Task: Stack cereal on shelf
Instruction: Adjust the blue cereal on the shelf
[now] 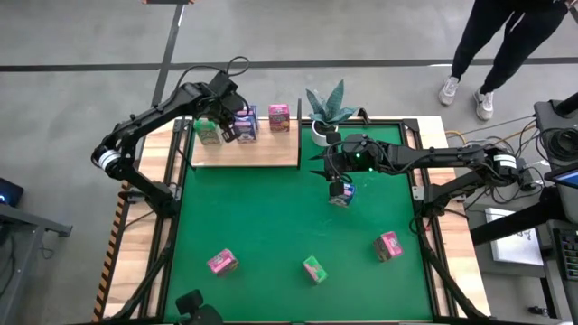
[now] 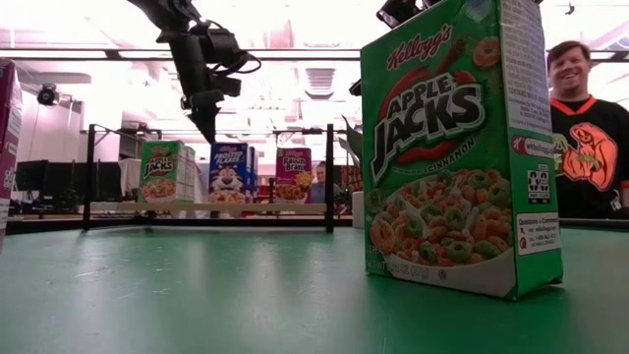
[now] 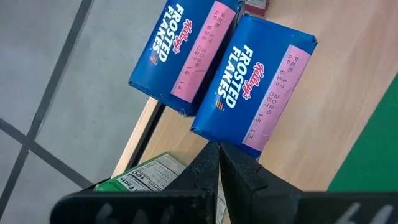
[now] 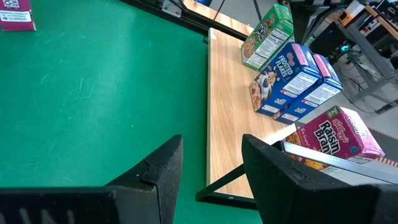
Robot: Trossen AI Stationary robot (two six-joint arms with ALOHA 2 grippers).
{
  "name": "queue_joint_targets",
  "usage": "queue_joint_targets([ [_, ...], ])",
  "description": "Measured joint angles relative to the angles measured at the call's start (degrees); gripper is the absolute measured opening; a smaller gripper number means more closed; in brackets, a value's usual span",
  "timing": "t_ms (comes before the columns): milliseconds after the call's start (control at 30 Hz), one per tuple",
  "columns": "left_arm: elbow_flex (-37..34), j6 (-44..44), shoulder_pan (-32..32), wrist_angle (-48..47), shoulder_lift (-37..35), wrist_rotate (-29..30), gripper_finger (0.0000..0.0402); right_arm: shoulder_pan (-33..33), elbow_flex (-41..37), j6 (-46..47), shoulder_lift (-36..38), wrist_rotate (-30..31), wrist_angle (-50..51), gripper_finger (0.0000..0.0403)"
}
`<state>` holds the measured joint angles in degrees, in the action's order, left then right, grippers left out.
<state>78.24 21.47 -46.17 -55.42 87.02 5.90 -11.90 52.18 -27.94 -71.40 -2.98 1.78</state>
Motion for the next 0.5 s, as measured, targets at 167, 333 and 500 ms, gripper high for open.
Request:
queue_joint_targets([
  [167,-0.1,0.0,0.0,1.2,0.0,-0.1,0.0,0.0,0.0,-0.1,0.0,0.0,-0.2,0.0155],
  [333,-0.1,-0.6,0.0,1.4,0.0,-0.1,0.0,0.0,0.0,-0.2,0.0,0.0,-0.4,0.0155],
  [500,-0.1,-0.7,0.0,1.4,0.0,-0.1,0.0,0.0,0.0,-0.4,0.0,0.0,-0.4,0.0155],
])
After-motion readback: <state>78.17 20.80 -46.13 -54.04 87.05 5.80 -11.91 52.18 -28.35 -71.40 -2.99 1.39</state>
